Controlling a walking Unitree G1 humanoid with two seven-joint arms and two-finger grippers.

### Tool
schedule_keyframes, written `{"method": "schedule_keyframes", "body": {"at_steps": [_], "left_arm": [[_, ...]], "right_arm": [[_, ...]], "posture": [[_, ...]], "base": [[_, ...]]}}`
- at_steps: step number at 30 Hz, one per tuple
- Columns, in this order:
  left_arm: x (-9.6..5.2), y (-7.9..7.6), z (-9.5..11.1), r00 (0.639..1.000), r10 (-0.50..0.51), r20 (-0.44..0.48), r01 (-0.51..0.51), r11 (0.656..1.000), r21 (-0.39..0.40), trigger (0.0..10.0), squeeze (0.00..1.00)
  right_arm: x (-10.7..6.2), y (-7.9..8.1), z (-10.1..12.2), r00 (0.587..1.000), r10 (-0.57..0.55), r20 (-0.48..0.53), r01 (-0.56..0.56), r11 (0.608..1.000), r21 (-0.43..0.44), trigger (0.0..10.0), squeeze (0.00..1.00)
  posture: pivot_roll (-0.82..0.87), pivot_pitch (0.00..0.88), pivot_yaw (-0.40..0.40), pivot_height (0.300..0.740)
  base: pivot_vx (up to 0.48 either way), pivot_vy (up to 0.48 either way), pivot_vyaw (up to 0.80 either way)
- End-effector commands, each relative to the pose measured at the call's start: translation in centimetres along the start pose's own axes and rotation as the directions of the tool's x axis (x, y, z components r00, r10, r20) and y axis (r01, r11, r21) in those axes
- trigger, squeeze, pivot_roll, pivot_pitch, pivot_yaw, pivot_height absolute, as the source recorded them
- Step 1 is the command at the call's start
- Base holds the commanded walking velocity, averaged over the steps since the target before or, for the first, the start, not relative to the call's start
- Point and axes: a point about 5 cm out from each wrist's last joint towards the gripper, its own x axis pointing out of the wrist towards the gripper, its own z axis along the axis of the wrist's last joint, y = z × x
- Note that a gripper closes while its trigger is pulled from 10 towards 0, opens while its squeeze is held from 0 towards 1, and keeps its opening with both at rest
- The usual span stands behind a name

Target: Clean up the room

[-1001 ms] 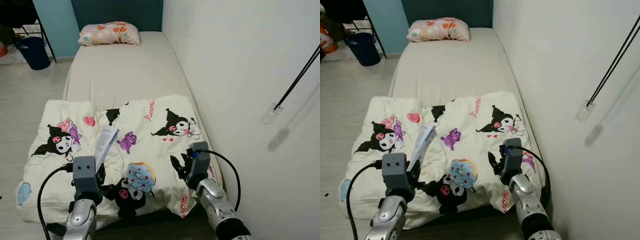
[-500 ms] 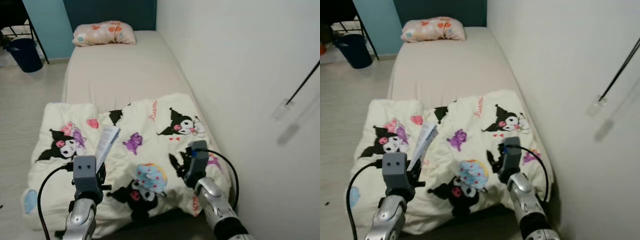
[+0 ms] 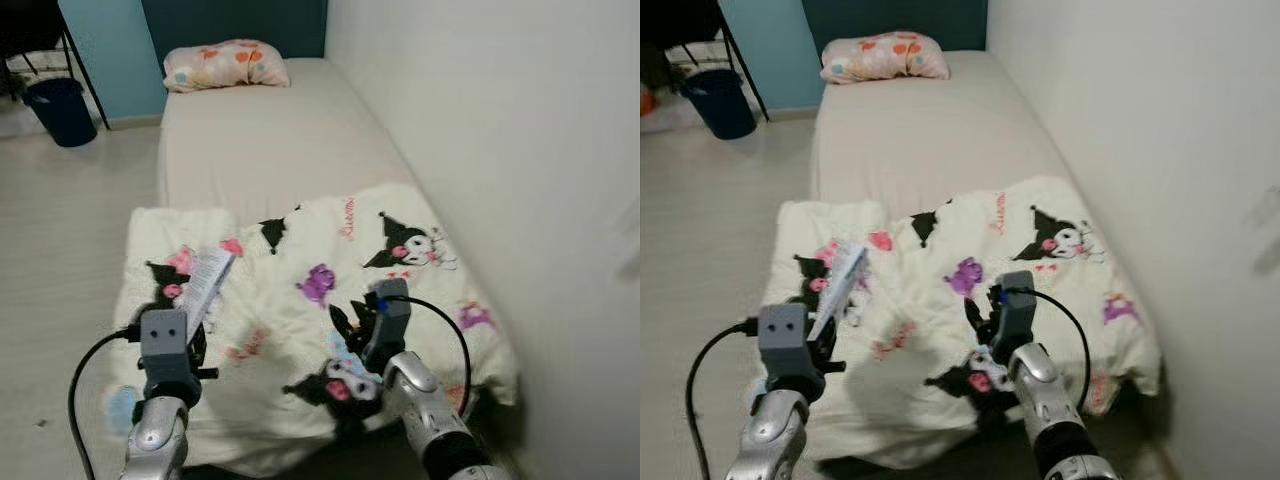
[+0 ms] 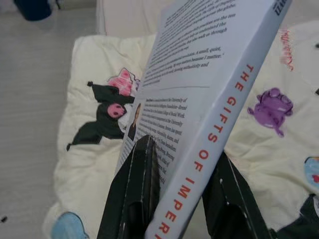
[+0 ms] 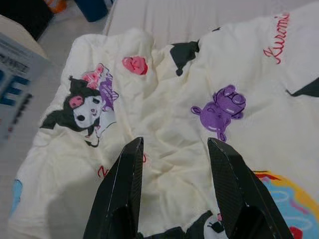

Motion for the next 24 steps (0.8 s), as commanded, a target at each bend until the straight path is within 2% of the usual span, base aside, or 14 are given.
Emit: {"method": "schedule_keyframes", "body": {"at_steps": [1,24], "left_arm": [[-0.14,0.35,0.11,1.000,0.008,0.009,-0.008,1.000,0.008,10.0,0.00],[0.24,1.02,0.46,1.000,0.011,0.012,-0.011,1.000,0.022,10.0,0.00]], "right_arm": [[0.08,0.38,-0.11,1.000,0.004,0.004,-0.004,1.000,0.022,10.0,0.00],[0.29,1.29,-0.33,1.000,0.019,0.006,-0.020,0.999,0.042,10.0,0.00]], "posture": [[0.02,0.131,-0.021,0.740],[0.04,0.139,-0.006,0.740]], "base": [[0.000,0.480,0.00],[0.000,0.480,0.00]]}}
